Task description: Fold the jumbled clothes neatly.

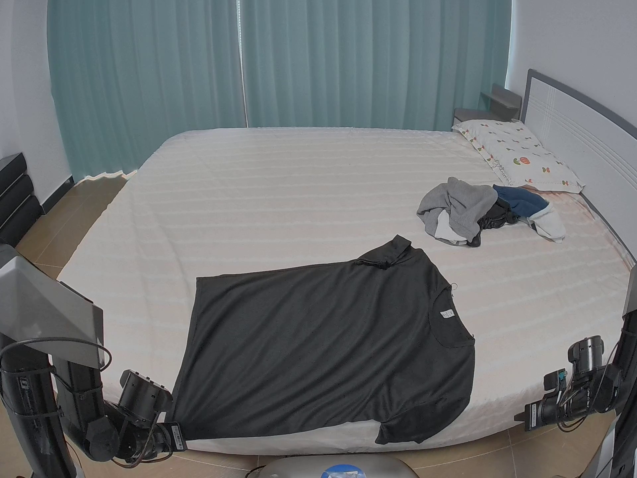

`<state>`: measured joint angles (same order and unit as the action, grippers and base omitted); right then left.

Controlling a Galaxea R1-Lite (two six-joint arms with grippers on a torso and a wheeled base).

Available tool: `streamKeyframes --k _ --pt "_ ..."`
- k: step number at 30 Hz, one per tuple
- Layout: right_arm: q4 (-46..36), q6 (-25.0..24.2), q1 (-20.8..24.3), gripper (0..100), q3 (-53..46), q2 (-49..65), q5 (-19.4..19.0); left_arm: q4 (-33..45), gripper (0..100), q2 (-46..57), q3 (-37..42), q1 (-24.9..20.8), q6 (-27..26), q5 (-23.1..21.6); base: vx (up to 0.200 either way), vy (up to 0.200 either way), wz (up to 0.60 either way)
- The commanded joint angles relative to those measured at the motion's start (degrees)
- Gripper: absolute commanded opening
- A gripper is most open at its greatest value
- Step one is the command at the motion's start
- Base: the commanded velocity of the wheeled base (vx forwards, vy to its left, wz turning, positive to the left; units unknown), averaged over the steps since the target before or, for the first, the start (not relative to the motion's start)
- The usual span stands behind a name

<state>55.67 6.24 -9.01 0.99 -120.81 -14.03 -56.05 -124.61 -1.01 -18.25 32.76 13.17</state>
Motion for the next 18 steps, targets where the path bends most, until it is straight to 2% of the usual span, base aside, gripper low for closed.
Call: streamKeyframes --k 1,9,10,12,13,15,18 --pt "0.3 -0.2 0.4 0 -1.0 1.2 -0.1 -0.8 0 -0.1 0.9 -0.1 0.1 -0.1 0.000 0.000 0.00" --pt "6.1 -0.9 1.4 0 0.1 -3.6 -1.8 -5.3 0 -0.3 0.9 0.1 0.8 -0.6 0.000 0.000 0.00" --pt "10.9 -2.5 3.0 0 0.9 -7.1 -2.1 -7.3 0 -0.3 0.9 0.6 0.9 -0.8 0.000 0.000 0.00" --pt "14.9 -5.6 4.2 0 1.5 -8.7 -2.0 -7.9 0 -0.1 0.9 0.8 1.0 -1.0 0.000 0.000 0.00" --pt "18.7 -9.6 5.8 0 2.4 -10.2 -1.8 -8.0 0 0.2 0.9 1.0 1.0 -1.8 0.000 0.000 0.00" --pt "21.6 -14.0 7.3 0 5.2 -12.5 -1.5 -8.6 0 0.7 0.9 1.6 1.0 -3.9 0.000 0.000 0.00" --pt "20.9 -14.9 7.7 0 10.0 -14.4 -1.5 -10.4 0 0.9 0.9 3.0 1.0 -6.7 0.000 0.000 0.00"
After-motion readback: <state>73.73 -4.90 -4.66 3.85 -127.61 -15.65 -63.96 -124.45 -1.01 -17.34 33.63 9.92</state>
